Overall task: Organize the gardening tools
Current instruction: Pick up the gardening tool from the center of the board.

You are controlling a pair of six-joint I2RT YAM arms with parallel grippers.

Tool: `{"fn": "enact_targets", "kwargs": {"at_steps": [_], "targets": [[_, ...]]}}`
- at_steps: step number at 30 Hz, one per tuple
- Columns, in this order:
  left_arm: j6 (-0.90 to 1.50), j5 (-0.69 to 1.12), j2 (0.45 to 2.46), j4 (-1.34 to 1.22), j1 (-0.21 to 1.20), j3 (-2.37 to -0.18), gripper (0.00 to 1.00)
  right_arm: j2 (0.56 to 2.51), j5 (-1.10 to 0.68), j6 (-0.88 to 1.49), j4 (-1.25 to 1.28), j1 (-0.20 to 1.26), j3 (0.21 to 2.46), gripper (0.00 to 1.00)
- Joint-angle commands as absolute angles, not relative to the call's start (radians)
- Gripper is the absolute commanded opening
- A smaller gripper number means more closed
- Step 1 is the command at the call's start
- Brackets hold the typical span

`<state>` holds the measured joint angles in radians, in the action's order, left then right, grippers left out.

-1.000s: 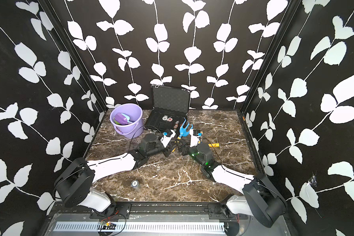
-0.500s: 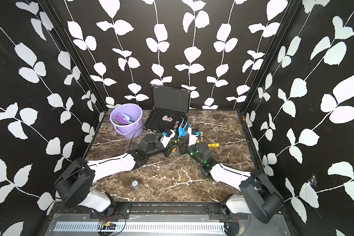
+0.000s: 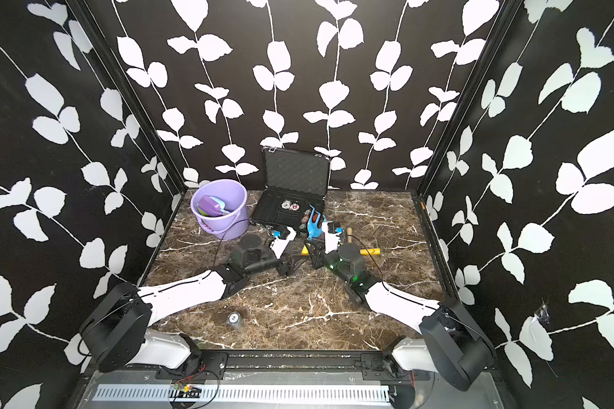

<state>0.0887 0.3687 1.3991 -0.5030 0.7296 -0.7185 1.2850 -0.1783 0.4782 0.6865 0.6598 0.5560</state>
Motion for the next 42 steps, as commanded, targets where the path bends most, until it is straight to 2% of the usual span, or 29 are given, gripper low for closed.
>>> {"fn": "enact_targets", "kwargs": {"at_steps": [1,9,15,19,26,38,42], "targets": [[0.180,0.441,1.353,-0.569,0.677,-0.701,0.70,1.236,-0.230,0.406,0.617,0.665,0.584,0.00],[0.270,0.464,1.301,-0.584,0.630,-0.729,0.65,1.203,-0.393,0.416,0.570,0.665,0.579,0.00],[0.334,0.560,1.315,-0.625,0.608,-0.759,0.62,1.214,-0.490,0.449,0.610,0.666,0.585,0.00],[0.388,0.593,1.342,-0.647,0.578,-0.775,0.56,1.229,-0.516,0.465,0.639,0.665,0.583,0.00],[0.467,0.691,1.397,-0.745,0.546,-0.788,0.53,1.286,-0.584,0.502,0.711,0.665,0.591,0.00],[0.523,0.751,1.444,-0.820,0.508,-0.779,0.34,1.327,-0.618,0.521,0.727,0.665,0.613,0.00],[0.533,0.771,1.457,-0.839,0.507,-0.781,0.32,1.341,-0.626,0.527,0.733,0.668,0.618,0.00]]}}
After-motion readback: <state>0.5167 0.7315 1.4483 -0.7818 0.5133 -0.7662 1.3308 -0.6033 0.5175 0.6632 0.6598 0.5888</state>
